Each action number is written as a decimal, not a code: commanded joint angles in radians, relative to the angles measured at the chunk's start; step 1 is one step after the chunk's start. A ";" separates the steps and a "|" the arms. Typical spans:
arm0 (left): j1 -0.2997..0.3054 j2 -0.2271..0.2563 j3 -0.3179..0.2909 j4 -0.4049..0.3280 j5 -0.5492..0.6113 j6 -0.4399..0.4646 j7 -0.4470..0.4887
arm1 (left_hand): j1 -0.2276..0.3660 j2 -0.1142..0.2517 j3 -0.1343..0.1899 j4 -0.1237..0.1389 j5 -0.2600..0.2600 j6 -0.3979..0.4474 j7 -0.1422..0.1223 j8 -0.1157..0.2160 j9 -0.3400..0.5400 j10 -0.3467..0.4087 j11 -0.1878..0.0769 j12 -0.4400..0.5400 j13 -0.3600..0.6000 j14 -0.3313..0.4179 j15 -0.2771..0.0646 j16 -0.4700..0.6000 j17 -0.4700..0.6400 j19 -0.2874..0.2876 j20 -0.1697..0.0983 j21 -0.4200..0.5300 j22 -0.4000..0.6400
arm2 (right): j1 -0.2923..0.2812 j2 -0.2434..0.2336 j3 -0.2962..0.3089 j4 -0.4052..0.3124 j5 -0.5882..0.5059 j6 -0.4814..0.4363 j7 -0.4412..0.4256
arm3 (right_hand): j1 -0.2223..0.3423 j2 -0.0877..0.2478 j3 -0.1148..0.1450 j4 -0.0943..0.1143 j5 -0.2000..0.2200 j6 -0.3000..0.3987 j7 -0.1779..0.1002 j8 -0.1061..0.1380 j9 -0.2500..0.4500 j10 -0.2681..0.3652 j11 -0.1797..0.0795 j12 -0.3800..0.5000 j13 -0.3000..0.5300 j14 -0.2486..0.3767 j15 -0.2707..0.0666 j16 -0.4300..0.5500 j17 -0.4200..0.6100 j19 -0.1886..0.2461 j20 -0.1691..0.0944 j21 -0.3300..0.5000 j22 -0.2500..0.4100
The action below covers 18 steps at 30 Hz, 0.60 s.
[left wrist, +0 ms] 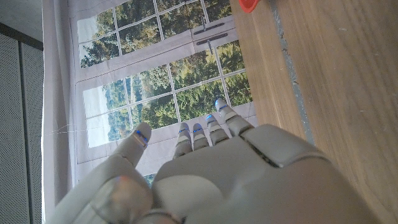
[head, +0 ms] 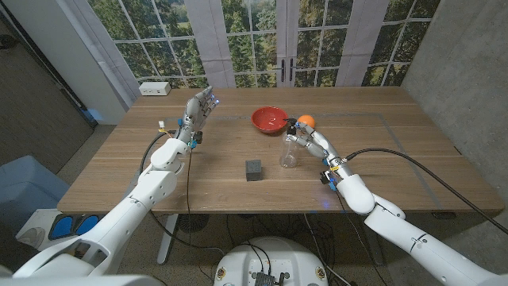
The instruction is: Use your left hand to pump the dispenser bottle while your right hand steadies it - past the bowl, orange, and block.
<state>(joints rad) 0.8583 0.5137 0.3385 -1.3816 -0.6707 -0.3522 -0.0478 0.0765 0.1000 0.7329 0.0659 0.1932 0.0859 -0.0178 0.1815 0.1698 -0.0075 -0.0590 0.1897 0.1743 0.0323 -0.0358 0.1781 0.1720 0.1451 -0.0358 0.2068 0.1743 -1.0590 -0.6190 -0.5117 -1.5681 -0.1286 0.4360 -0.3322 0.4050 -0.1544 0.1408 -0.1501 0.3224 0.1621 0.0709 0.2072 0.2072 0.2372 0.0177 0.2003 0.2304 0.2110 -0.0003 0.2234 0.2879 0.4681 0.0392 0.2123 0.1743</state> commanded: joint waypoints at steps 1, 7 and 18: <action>0.003 0.003 0.000 -0.011 0.002 0.007 0.009 | -0.008 0.068 0.000 0.005 0.003 0.009 0.001 0.002 0.003 0.005 0.001 0.004 0.003 0.006 -0.031 0.004 0.003 0.011 -0.033 -0.002 0.002 | 0.025 0.002 -0.022 0.017 -0.036 0.004 0.002 | 0.003 0.002 -0.007 -0.001 0.006 0.002 -0.006 0.004 0.003 0.001 -0.007 0.005 0.005 0.001 -0.007 0.007 0.002 0.002 0.009 0.004 0.006; 0.011 0.005 -0.003 -0.019 0.004 0.004 0.017 | -0.009 0.068 0.001 0.006 0.004 0.009 0.001 0.001 0.003 0.005 0.000 0.004 0.003 0.005 -0.030 0.004 0.003 0.012 -0.033 -0.002 0.002 | 0.034 -0.003 -0.029 0.008 -0.054 -0.025 0.005 | 0.011 0.003 -0.008 -0.002 0.008 -0.006 -0.004 0.003 0.004 -0.010 -0.010 0.002 0.006 -0.005 -0.003 0.005 0.002 -0.002 0.007 0.002 0.006; 0.025 0.015 -0.009 -0.038 0.003 0.007 0.023 | -0.010 0.068 0.002 0.008 0.004 0.010 0.002 0.001 0.003 0.005 0.003 0.003 0.003 0.006 -0.030 0.003 0.002 0.012 -0.033 -0.002 0.002 | 0.040 -0.016 -0.049 -0.053 -0.097 -0.162 0.007 | 0.057 0.030 -0.008 0.002 0.026 -0.080 -0.009 -0.010 0.009 -0.093 -0.024 -0.012 0.012 -0.065 0.008 -0.009 0.005 -0.051 -0.033 -0.017 0.007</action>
<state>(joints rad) 0.8707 0.5214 0.3357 -1.4032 -0.6669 -0.3466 -0.0313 0.0765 0.1001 0.7329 0.0658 0.1932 0.0859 -0.0179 0.1814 0.1698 -0.0037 -0.0552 0.1897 0.1743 0.0323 -0.0358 0.1781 0.1721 0.1491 -0.0398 0.2068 0.1743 -1.0299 -0.6275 -0.5420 -1.5845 -0.1854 0.3661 -0.3213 0.4437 -0.1272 0.1367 -0.1518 0.3406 0.0963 0.0668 0.1993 0.2119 0.1579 -0.0037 0.1917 0.2397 0.1603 0.0072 0.2165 0.2906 0.4205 0.0275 0.1994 0.1795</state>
